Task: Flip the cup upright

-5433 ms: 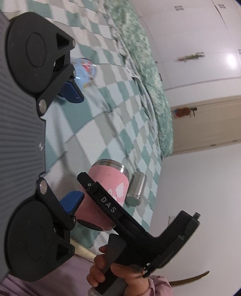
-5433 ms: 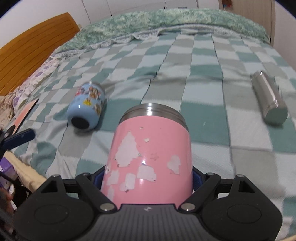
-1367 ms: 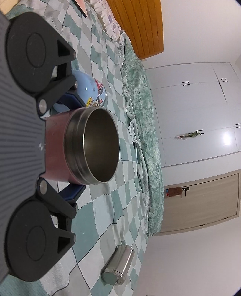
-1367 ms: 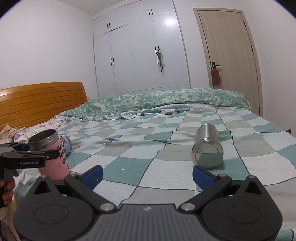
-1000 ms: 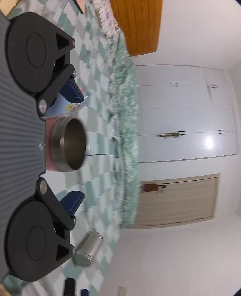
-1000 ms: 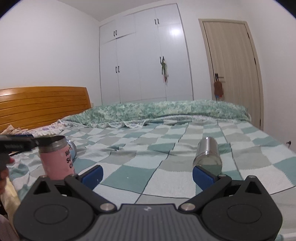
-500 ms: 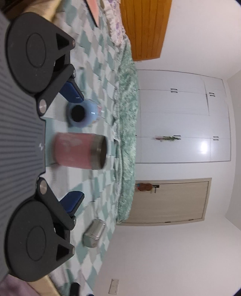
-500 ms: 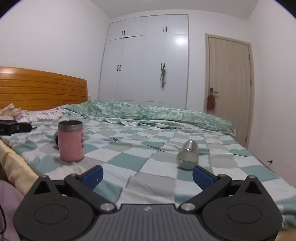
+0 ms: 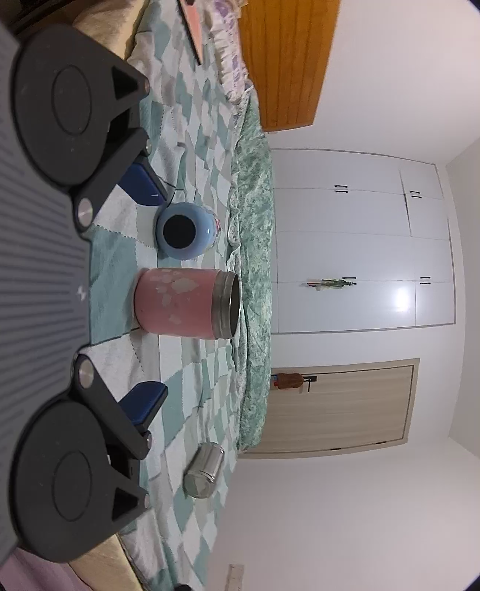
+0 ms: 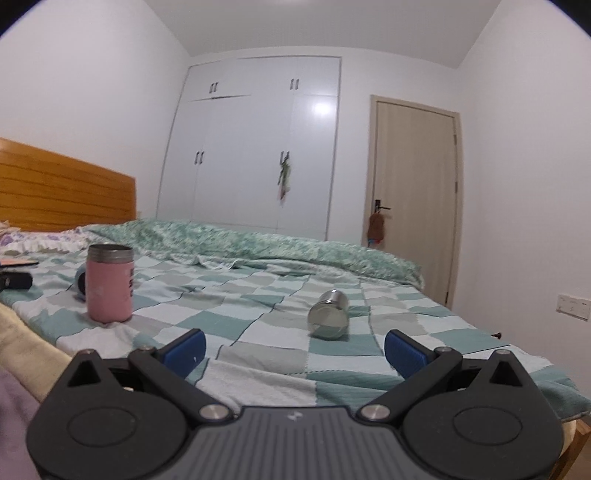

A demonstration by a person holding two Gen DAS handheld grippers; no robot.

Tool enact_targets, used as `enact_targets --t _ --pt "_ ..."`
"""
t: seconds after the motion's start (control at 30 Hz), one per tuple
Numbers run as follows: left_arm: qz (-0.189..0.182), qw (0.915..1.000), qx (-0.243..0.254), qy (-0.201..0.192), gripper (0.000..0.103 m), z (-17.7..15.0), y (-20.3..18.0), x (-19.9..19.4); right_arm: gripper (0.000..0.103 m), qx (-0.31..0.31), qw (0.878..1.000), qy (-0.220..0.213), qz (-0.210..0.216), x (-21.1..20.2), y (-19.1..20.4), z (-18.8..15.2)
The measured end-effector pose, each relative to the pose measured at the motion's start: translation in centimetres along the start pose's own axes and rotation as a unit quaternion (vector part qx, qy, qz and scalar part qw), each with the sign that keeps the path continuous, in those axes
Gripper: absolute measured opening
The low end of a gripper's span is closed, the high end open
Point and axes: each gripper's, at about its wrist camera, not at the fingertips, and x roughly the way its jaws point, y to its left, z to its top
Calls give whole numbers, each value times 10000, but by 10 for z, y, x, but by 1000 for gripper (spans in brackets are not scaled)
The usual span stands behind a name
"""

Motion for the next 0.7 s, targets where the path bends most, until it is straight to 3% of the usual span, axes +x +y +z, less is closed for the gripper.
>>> enact_targets --t 0.23,0.7 --pt "53 10000 9 15 103 -3 -1 3 103 98 9997 -114 -214 -1 -7 -2" --pt "-20 10000 10 -78 103 -5 -1 0 103 -72 9995 -176 -242 -2 -1 -5"
